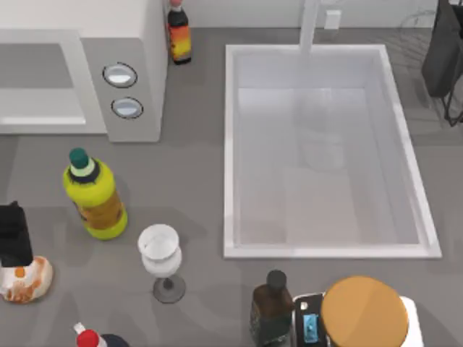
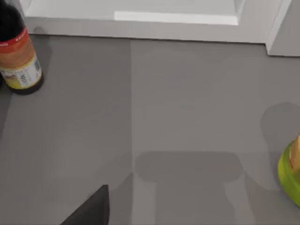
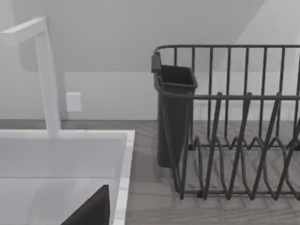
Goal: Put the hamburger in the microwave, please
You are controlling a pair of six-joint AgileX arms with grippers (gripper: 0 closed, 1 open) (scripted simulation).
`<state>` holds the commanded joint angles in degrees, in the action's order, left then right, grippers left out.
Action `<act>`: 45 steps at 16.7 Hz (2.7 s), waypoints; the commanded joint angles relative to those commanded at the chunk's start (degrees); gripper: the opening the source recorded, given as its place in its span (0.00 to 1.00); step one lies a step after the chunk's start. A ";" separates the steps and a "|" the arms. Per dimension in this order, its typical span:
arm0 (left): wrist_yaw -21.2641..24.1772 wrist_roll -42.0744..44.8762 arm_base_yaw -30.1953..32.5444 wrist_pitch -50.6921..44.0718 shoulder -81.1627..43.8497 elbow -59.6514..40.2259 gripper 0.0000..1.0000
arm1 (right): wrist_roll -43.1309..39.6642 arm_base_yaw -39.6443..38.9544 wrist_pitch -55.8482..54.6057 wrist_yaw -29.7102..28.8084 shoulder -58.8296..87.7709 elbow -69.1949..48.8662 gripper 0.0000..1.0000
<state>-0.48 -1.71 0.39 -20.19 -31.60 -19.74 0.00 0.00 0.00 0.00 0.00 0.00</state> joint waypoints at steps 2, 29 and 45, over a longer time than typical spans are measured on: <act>0.30 -0.75 0.52 -6.34 -10.49 -6.11 1.00 | 0.00 0.00 0.00 0.00 0.00 0.00 1.00; 0.59 -4.13 1.37 -16.93 -66.05 -25.72 1.00 | 0.00 0.00 0.00 0.00 0.00 0.00 1.00; 0.60 -4.09 1.36 -13.89 -67.89 -23.83 0.25 | 0.00 0.00 0.00 0.00 0.00 0.00 1.00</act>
<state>0.12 -5.80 1.74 -34.09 -99.50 -43.57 0.00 0.00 0.00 0.00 0.00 0.00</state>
